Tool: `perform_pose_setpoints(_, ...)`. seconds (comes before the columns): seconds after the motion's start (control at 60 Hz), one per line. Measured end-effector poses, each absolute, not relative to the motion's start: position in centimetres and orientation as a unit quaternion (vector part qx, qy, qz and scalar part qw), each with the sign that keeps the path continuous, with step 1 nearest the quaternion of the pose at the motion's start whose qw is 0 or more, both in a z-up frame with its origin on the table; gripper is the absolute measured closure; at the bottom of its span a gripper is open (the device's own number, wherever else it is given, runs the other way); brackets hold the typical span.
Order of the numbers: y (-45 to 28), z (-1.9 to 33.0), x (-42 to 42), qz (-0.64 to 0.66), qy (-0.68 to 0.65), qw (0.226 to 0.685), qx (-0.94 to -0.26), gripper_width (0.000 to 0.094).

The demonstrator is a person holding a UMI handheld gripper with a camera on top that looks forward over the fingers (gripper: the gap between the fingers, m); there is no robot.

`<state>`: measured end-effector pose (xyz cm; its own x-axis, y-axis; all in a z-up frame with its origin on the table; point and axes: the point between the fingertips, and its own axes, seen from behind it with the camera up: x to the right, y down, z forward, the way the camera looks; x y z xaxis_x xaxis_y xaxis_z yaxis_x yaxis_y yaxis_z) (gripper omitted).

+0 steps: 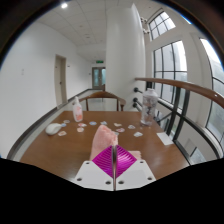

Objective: Fold towel

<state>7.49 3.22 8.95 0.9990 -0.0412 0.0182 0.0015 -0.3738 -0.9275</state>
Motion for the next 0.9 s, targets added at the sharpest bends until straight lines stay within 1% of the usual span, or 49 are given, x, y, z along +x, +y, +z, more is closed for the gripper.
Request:
perform_pose_setpoints(0.05, 3.4, 7.1, 10.0, -0.031, 0.018, 0.544, -0.838, 0.0926)
perform_pose_setpoints(0.083, 4.0, 5.0, 11.0, -0.035, 0.020, 0.530, -0.847, 0.0922)
perform_pose_setpoints(0.217, 4.1, 0.0, 13.8, -0.025, 0.057, 0.483, -0.874, 0.0921)
perform_pose_setpoints(0.25, 4.0, 0.0, 13.8, -0.012, 0.070, 0.483, -0.873, 0.0908)
perform_pose_setpoints(0.3, 4.3, 1.0, 13.8, 0.005, 0.082, 0.501, -0.861, 0.0897)
perform_pose_setpoints(0.45, 2.6, 3.9, 15.1, -0.003, 0.093, 0.524, -0.847, 0.0072)
perform_pose_setpoints(0.467, 2.3, 4.2, 15.2, -0.006, 0.090, 0.527, -0.845, 0.0064)
perform_pose_setpoints(0.483, 1.9, 4.6, 15.3, -0.008, 0.088, 0.530, -0.843, 0.0128)
perform_pose_setpoints(0.5, 1.5, 4.9, 15.4, -0.011, 0.089, 0.533, -0.841, 0.0133)
perform_pose_setpoints(0.55, 0.0, 6.2, 15.7, -0.017, 0.088, 0.543, -0.835, 0.0103)
perform_pose_setpoints(0.683, -4.0, 8.3, 14.2, -0.001, 0.084, 0.568, -0.819, 0.0101)
perform_pose_setpoints(0.9, -11.5, 10.6, 9.8, 0.009, 0.041, 0.585, -0.810, 0.0105)
